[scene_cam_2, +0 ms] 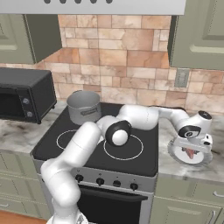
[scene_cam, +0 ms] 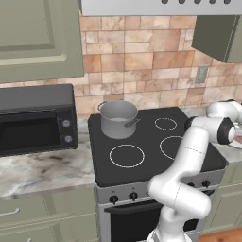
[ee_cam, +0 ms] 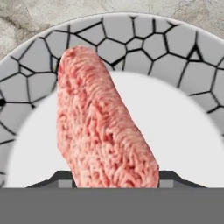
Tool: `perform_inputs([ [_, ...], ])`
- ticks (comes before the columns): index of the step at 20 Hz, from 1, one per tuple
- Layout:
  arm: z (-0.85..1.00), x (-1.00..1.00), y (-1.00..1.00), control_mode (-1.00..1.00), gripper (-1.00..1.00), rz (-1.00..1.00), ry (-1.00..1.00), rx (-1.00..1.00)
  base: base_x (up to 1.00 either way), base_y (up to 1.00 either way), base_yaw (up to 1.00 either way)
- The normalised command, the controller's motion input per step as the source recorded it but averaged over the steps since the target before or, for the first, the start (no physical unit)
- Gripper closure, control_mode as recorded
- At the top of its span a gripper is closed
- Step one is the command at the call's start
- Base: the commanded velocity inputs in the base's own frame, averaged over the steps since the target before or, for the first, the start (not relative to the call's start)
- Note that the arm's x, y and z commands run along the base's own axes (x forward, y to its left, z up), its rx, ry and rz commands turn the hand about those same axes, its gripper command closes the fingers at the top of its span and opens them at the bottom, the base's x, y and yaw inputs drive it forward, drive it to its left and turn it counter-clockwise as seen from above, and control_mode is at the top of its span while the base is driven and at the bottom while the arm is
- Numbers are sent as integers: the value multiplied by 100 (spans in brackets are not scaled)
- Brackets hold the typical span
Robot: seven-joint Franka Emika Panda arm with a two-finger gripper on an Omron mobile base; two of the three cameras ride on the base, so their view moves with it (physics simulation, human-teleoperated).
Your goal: Retrieve the frozen meat and place it in the pot on a burner. Then turn the burner on.
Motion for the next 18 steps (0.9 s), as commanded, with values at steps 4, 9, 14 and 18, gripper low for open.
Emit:
perform_inputs([
  [4, 0, 0, 0, -100, 100, 0, 0, 0, 0, 0, 0],
  [9, 13, -1, 16, -100, 100, 0, -2, 0, 0, 0, 0],
  [14, 35, -17, 49, -100, 100, -2, -10, 0, 0, 0, 0],
  [18, 42, -21, 78, -100, 100, -3, -12, -2, 0, 0, 0],
])
